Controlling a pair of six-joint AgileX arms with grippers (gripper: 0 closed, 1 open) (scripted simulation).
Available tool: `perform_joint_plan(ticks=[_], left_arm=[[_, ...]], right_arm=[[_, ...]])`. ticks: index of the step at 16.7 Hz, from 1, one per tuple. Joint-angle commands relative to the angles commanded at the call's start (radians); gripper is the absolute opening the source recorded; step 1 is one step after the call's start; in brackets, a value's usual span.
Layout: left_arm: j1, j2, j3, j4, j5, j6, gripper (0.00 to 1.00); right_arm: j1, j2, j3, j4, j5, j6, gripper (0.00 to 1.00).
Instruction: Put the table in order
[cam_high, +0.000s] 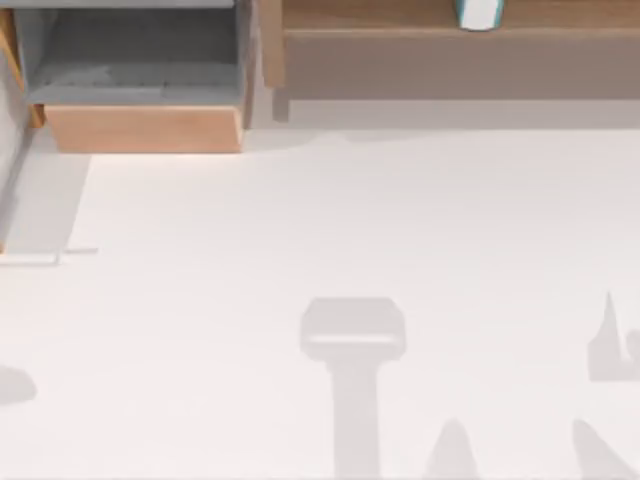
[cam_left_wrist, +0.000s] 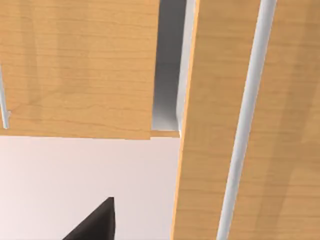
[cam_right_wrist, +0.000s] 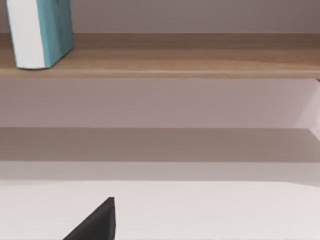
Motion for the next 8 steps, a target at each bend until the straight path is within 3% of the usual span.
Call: perform_joint_plan(ticks=[8], left_arm=[[-0.030, 0.012, 0.008, 0.081, 0.031, 0.012, 1.00]], right_arm=[[0.000, 0.000, 0.000, 0.000, 0.000, 0.000, 1.00]])
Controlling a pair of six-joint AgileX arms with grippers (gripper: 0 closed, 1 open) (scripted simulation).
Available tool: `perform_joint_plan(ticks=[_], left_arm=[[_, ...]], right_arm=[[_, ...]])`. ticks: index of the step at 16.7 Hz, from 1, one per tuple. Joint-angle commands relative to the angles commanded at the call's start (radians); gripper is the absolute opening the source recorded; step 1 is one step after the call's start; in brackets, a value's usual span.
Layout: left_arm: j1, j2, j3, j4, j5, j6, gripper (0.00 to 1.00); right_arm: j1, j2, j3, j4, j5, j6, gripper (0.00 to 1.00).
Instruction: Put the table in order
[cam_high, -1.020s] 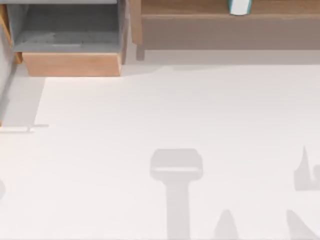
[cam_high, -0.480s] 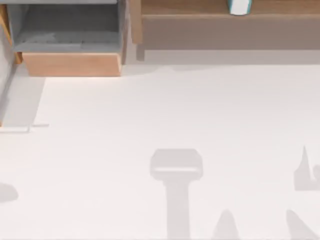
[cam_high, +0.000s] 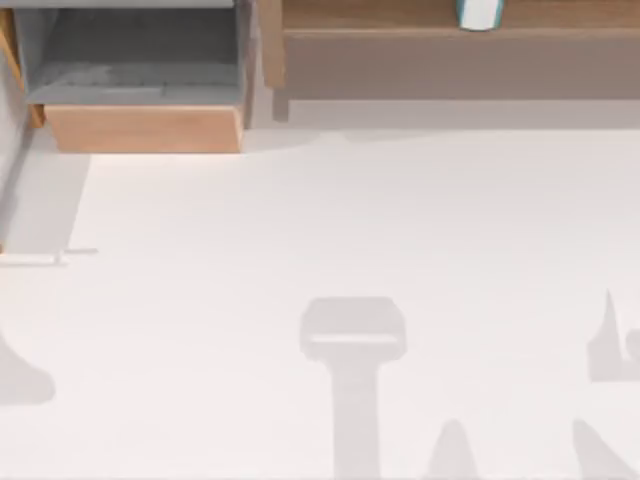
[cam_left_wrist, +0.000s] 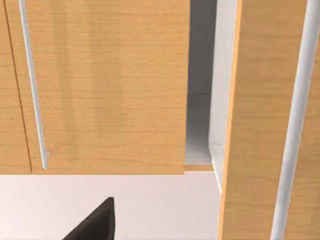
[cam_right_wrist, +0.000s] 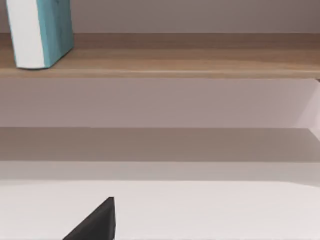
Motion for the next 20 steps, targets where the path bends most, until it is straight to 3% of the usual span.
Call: perform_joint_plan(ticks=[11, 20], left_arm=[[-0.060, 0.031, 0.078, -0.046, -0.060, -0.001, 1.00], [-0.060, 0.031, 0.078, -0.046, -0.060, -0.001, 0.32]], right_arm=[[0.000, 0.000, 0.000, 0.000, 0.000, 0.000, 1.00], [0.000, 0.000, 0.000, 0.000, 0.000, 0.000, 1.00]])
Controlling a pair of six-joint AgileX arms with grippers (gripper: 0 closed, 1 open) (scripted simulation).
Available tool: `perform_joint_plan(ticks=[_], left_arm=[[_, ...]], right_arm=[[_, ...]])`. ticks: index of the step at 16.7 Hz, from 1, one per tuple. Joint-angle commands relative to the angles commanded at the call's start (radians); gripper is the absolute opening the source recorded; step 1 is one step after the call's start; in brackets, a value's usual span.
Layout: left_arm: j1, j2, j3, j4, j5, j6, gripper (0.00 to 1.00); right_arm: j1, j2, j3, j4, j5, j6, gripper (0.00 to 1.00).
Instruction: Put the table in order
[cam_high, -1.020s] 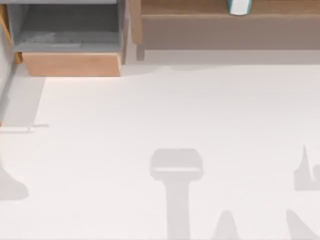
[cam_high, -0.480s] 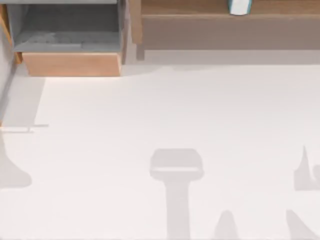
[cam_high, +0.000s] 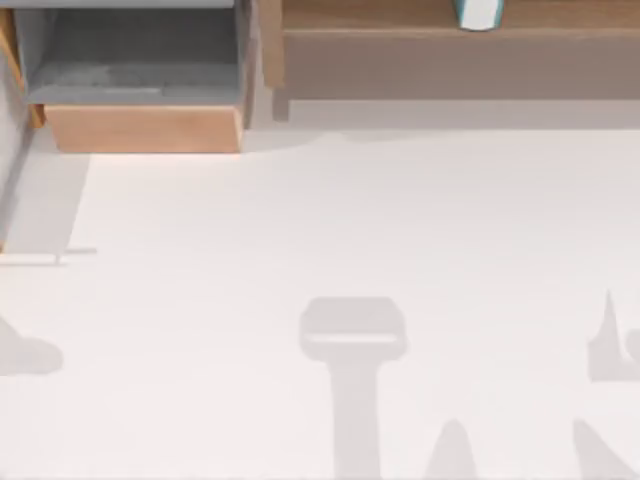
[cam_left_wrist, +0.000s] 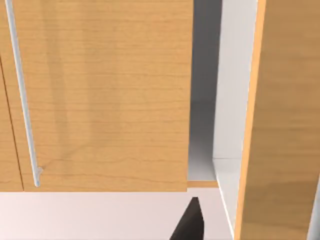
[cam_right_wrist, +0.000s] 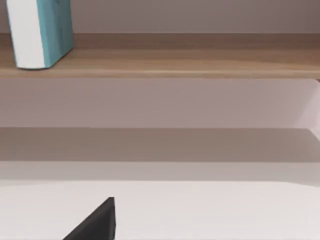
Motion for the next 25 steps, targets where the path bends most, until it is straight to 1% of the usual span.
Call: perform_joint_plan(ticks=[4, 5, 15, 22, 25], left_arm=[[0.000, 0.000, 0.000, 0.000, 0.000, 0.000, 0.02], [0.000, 0.000, 0.000, 0.000, 0.000, 0.000, 0.00], [-0.007, 0.017, 0.015, -0.018, -0.007, -0.003, 0.00], [-0.107, 0.092, 0.197, -0.120, -0.110, -0.007, 0.00], [-0.119, 0.101, 0.218, -0.133, -0.120, -0.009, 0.00]], right_arm=[[0.000, 0.000, 0.000, 0.000, 0.000, 0.000, 1.00], [0.000, 0.000, 0.000, 0.000, 0.000, 0.000, 1.00], [0.000, 0.000, 0.000, 0.000, 0.000, 0.000, 1.00], [0.000, 0.000, 0.000, 0.000, 0.000, 0.000, 1.00], [0.000, 0.000, 0.000, 0.000, 0.000, 0.000, 1.00]])
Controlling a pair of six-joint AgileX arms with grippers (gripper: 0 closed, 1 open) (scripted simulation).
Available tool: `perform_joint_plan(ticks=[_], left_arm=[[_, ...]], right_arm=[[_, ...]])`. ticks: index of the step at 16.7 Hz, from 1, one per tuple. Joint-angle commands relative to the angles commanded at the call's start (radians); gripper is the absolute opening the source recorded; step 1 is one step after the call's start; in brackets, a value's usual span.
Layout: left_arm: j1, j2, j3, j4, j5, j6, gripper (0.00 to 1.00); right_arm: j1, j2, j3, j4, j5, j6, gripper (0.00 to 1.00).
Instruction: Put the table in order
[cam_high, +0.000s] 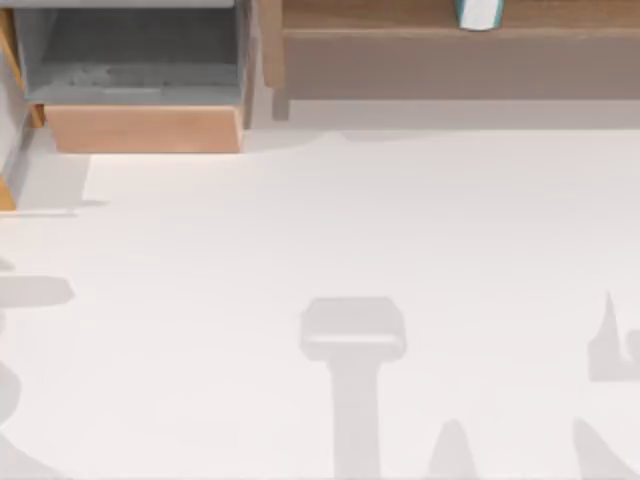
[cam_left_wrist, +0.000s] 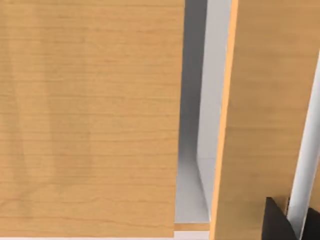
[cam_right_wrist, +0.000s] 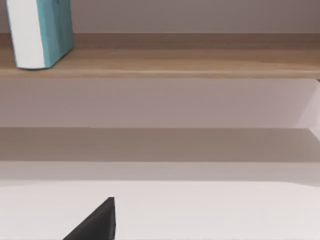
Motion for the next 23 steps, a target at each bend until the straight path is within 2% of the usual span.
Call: perform_joint_plan(ticks=[4, 12, 19, 23], left_arm=[[-0.002, 0.006, 0.010, -0.009, -0.001, -0.001, 0.00], [-0.078, 0.102, 0.226, -0.128, -0.081, -0.006, 0.00], [-0.084, 0.115, 0.252, -0.143, -0.088, -0.004, 0.00], [-0.108, 0.172, 0.370, -0.204, -0.119, -0.001, 0.00]], right_arm=[[0.000, 0.000, 0.000, 0.000, 0.000, 0.000, 1.00], [0.000, 0.000, 0.000, 0.000, 0.000, 0.000, 1.00], [0.000, 0.000, 0.000, 0.000, 0.000, 0.000, 1.00], [0.000, 0.000, 0.000, 0.000, 0.000, 0.000, 1.00]])
